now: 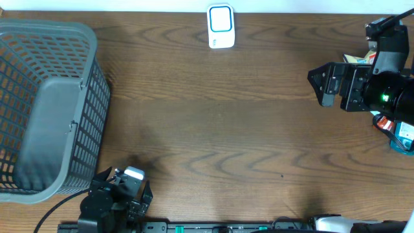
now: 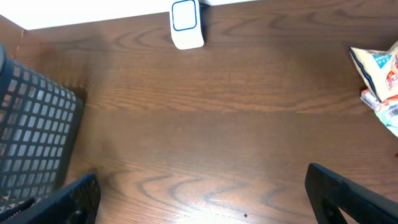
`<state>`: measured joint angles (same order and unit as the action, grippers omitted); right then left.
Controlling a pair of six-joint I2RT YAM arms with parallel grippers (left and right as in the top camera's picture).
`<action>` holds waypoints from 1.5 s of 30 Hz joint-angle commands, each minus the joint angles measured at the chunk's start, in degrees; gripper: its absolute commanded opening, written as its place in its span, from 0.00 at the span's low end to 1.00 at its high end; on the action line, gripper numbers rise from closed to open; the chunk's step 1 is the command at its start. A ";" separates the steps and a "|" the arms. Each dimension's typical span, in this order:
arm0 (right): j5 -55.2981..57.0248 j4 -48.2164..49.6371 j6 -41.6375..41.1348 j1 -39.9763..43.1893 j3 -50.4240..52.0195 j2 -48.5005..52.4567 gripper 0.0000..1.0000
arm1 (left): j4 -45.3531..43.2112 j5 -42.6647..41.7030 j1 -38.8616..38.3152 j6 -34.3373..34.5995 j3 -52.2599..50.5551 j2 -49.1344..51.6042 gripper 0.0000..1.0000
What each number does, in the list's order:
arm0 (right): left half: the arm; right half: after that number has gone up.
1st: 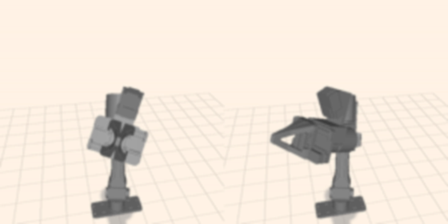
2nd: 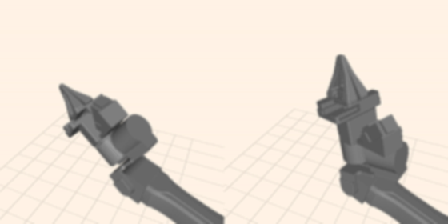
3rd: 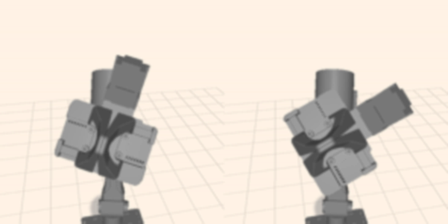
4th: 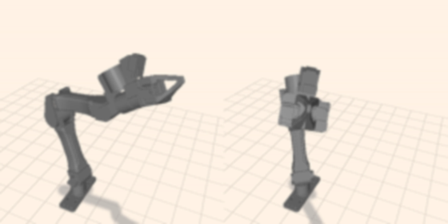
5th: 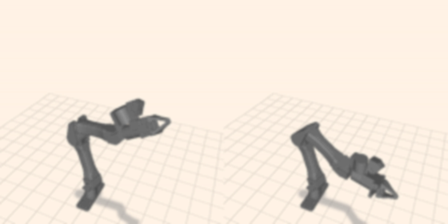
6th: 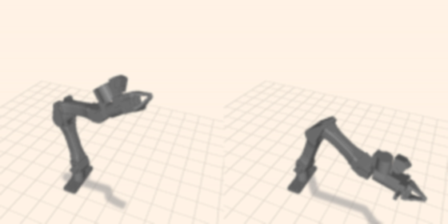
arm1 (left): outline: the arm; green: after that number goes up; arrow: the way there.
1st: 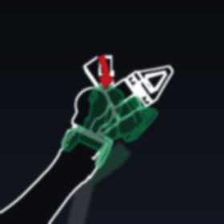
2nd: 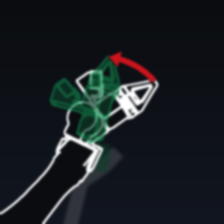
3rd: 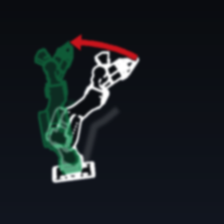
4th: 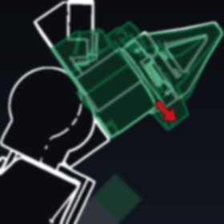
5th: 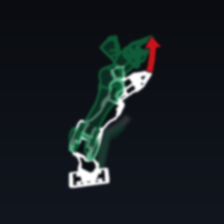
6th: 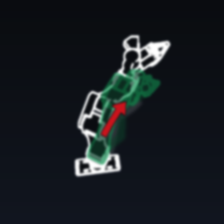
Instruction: Scan the item barcode
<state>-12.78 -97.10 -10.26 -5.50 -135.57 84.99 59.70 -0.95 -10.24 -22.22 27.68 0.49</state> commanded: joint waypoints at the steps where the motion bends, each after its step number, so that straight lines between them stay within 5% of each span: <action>1: 0.22 -0.11 -0.42 -0.07 0.02 -3.06 0.99 | -0.15 0.33 -0.13 -0.46 0.50 -0.26 1.00; 18: 11.15 4.90 1.09 0.02 6.23 -34.07 0.99 | -0.13 0.33 -0.13 -0.46 0.50 -0.26 1.00; 32: 11.78 38.16 0.85 5.20 57.57 -66.16 0.99 | -0.13 0.33 -0.13 -0.46 0.50 -0.26 1.00; 45: 11.76 80.39 0.02 5.27 101.96 -84.61 0.99 | -0.15 0.33 -0.13 -0.46 0.50 -0.26 1.00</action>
<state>-1.48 -20.51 -9.82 -0.71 -39.48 1.74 59.61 -0.93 -10.24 -22.52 27.66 0.49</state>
